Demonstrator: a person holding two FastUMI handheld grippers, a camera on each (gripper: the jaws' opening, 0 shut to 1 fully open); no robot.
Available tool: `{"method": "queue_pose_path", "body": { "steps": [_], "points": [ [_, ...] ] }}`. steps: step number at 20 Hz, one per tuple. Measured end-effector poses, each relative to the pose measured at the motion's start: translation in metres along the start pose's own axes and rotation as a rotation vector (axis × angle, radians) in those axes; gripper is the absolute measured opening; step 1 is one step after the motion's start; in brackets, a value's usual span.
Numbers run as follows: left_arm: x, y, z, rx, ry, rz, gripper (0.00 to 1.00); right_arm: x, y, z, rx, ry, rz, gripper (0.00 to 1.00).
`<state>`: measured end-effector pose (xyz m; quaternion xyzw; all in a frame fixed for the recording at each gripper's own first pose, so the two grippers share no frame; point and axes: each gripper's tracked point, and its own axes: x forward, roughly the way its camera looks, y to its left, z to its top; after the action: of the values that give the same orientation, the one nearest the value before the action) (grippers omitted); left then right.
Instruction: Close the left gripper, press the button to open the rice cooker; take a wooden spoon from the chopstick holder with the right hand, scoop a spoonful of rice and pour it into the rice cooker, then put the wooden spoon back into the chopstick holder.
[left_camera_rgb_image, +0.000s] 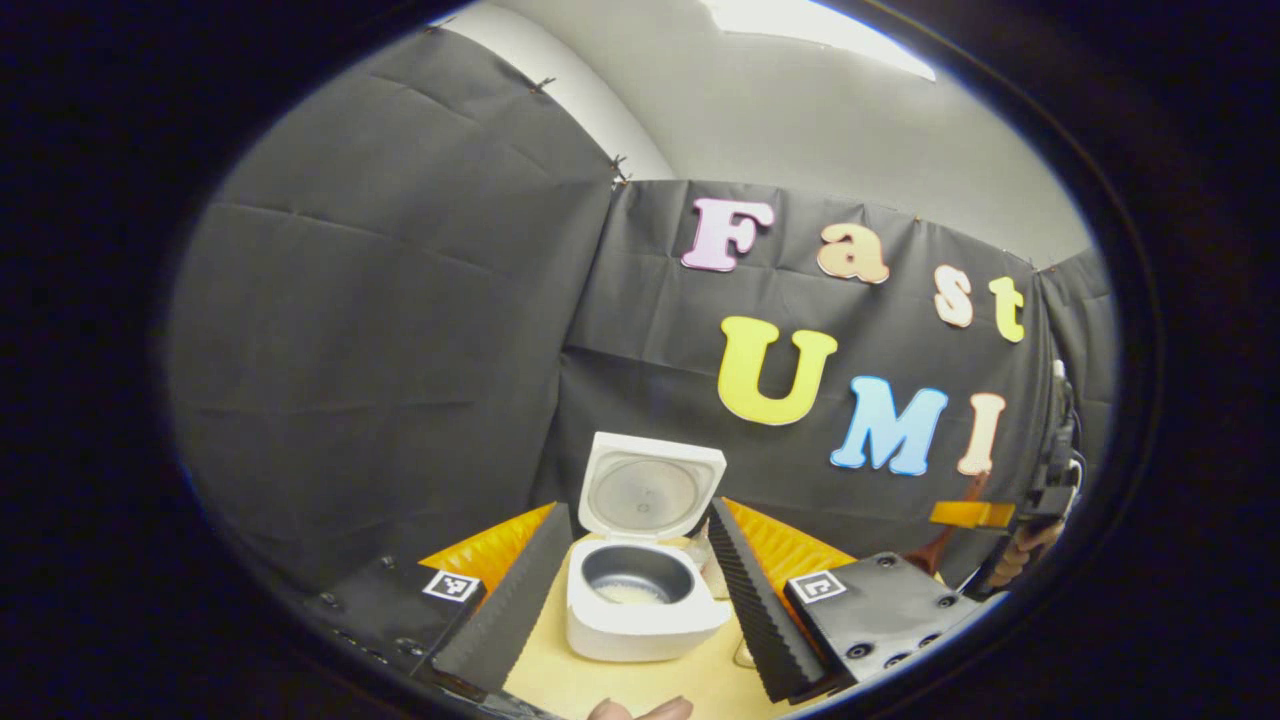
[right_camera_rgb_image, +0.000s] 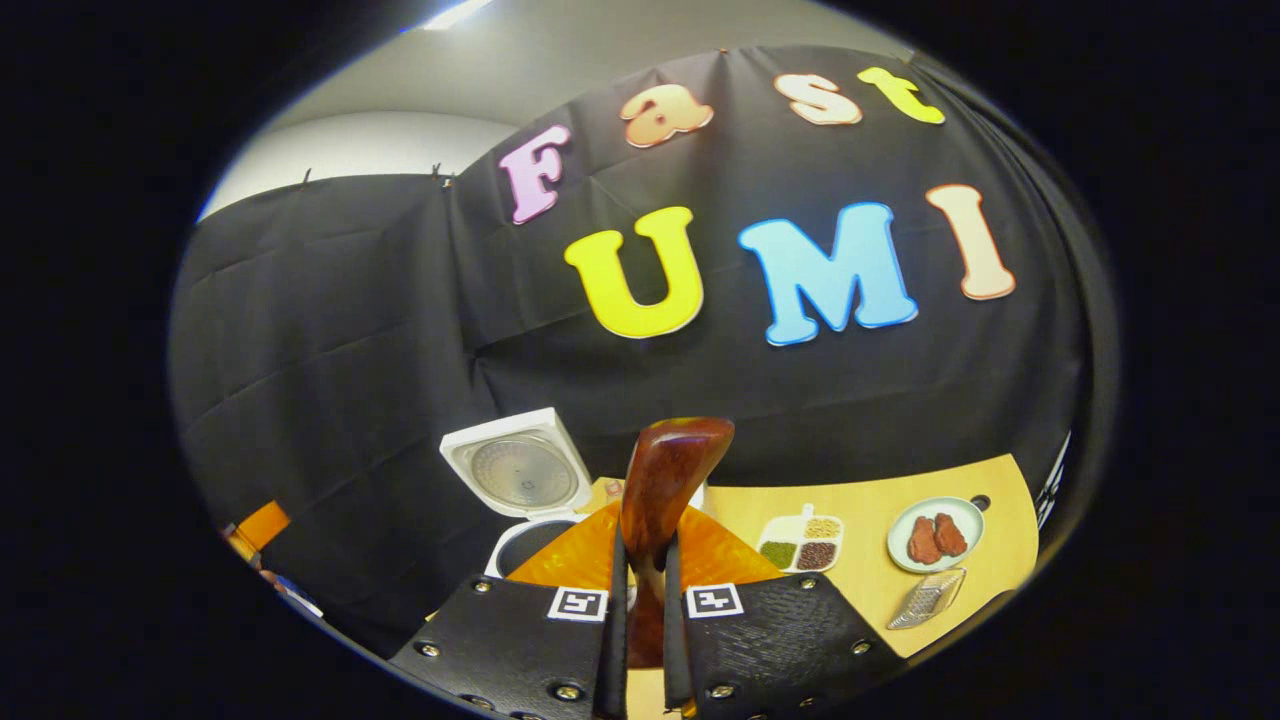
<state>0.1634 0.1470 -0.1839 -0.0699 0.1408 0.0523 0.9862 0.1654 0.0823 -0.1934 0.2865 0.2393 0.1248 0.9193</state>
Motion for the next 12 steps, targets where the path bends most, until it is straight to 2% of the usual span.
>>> {"method": "queue_pose_path", "body": {
  "steps": [1, 5, 7, 10, 12],
  "points": [
    [0.025, -0.007, 0.004, 0.000, -0.001, -0.001, 0.92, 0.001, -0.012, -0.004, 0.013, 0.007, -0.005, 0.14],
    [0.116, -0.039, 0.009, 0.037, 0.010, -0.003, 0.92, 0.009, -0.067, -0.014, 0.111, 0.012, -0.040, 0.14],
    [0.148, -0.065, 0.015, 0.054, -0.009, -0.039, 1.00, 0.015, -0.099, -0.024, 0.183, 0.020, -0.068, 0.14],
    [0.203, -0.083, 0.021, 0.158, -0.037, -0.038, 0.92, 0.017, -0.141, -0.036, 0.224, 0.038, -0.114, 0.15],
    [0.246, -0.091, 0.030, 0.209, -0.053, -0.033, 0.94, 0.015, -0.156, -0.043, 0.229, 0.052, -0.130, 0.15]
  ]
}}
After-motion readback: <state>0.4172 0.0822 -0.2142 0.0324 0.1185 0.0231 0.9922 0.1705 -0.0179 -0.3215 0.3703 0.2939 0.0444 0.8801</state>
